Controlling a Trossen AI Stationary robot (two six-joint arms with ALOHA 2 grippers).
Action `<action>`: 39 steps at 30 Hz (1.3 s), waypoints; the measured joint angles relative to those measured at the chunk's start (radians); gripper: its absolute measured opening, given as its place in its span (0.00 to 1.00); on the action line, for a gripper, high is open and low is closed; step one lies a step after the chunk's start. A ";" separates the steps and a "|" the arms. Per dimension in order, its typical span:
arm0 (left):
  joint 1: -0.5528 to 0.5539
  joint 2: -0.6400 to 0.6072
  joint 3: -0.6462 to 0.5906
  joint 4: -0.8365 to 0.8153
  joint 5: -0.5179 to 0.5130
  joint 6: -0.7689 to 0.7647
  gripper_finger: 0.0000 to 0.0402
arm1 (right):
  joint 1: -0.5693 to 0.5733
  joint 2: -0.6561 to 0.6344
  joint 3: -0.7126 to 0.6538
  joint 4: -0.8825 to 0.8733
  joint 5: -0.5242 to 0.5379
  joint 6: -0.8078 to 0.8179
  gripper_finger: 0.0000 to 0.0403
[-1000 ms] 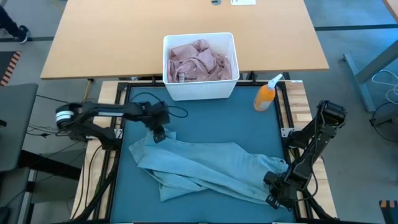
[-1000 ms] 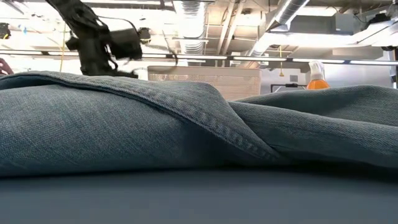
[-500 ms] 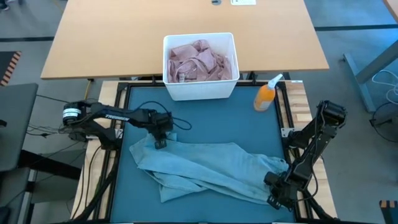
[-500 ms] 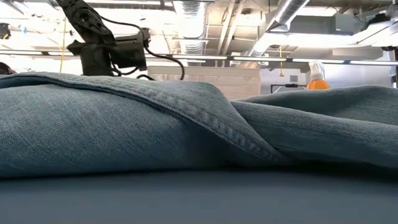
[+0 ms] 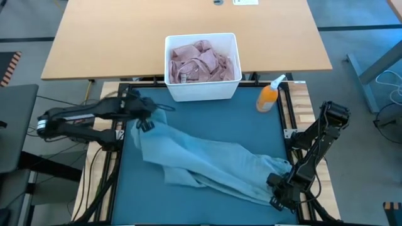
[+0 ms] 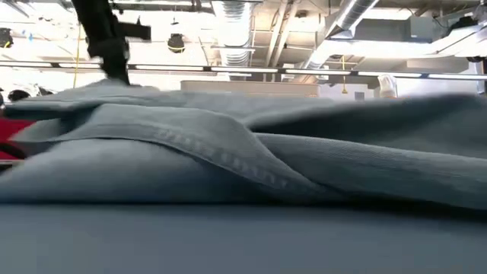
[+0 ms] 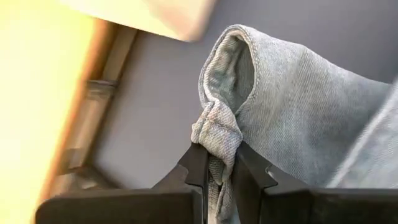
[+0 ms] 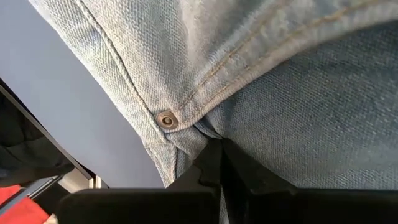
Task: Fold Laundry from Bin
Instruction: Fold the blue pants
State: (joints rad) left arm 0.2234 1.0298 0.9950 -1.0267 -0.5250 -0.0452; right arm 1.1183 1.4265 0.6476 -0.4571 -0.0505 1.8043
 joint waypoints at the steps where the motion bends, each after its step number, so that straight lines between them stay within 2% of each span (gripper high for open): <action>1: 0.002 -0.013 0.032 -0.015 -0.036 0.002 0.06 | 0.000 0.000 0.000 0.001 0.000 0.007 0.07; 4: 0.021 -0.034 0.129 -0.058 -0.106 0.011 0.06 | 0.000 0.000 0.000 0.002 0.000 0.019 0.07; 9: 0.110 -0.027 0.225 -0.138 -0.131 -0.010 0.06 | -0.001 0.000 0.000 0.005 0.001 0.041 0.07; 14: 0.237 0.009 0.236 -0.180 -0.169 0.000 0.08 | -0.001 0.000 0.000 0.012 0.009 0.082 0.07; 19: 0.358 0.087 0.236 -0.196 -0.150 0.055 0.13 | -0.001 0.000 0.000 0.013 0.016 0.119 0.07; 22: 0.389 0.144 0.236 -0.187 -0.146 0.076 0.17 | -0.001 0.000 0.000 0.014 0.015 0.119 0.07; 26: 0.393 0.210 0.237 -0.204 -0.196 0.098 0.26 | -0.001 0.000 0.000 0.014 0.014 0.126 0.07; 28: 0.394 0.237 0.237 -0.216 -0.282 0.119 0.31 | -0.001 0.000 0.000 0.014 0.013 0.127 0.07; 32: 0.399 0.276 0.239 -0.222 -0.599 0.162 0.39 | -0.001 0.000 0.000 0.010 0.010 0.127 0.07; 33: 0.399 0.280 0.240 -0.223 -0.651 0.166 0.40 | -0.001 0.000 0.000 0.009 0.010 0.127 0.07; 34: 0.399 0.280 0.248 -0.224 -0.659 0.167 0.41 | -0.001 0.000 0.000 0.009 0.010 0.128 0.07; 35: 0.399 0.280 0.259 -0.225 -0.622 0.159 0.41 | -0.001 0.000 0.000 0.009 0.010 0.128 0.07; 36: 0.399 0.277 0.273 -0.224 -0.539 0.144 0.41 | -0.001 0.000 0.000 0.008 0.010 0.128 0.07; 38: 0.399 0.265 0.301 -0.210 -0.261 0.125 0.41 | -0.001 0.000 0.000 0.007 0.013 0.128 0.07; 39: 0.399 0.255 0.308 -0.189 -0.074 0.123 0.41 | -0.001 0.000 0.000 0.006 0.016 0.128 0.07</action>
State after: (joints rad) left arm 0.6228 1.2845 1.3025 -1.2160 -0.5992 0.0773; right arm 1.1175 1.4269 0.6479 -0.4510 -0.0349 1.9321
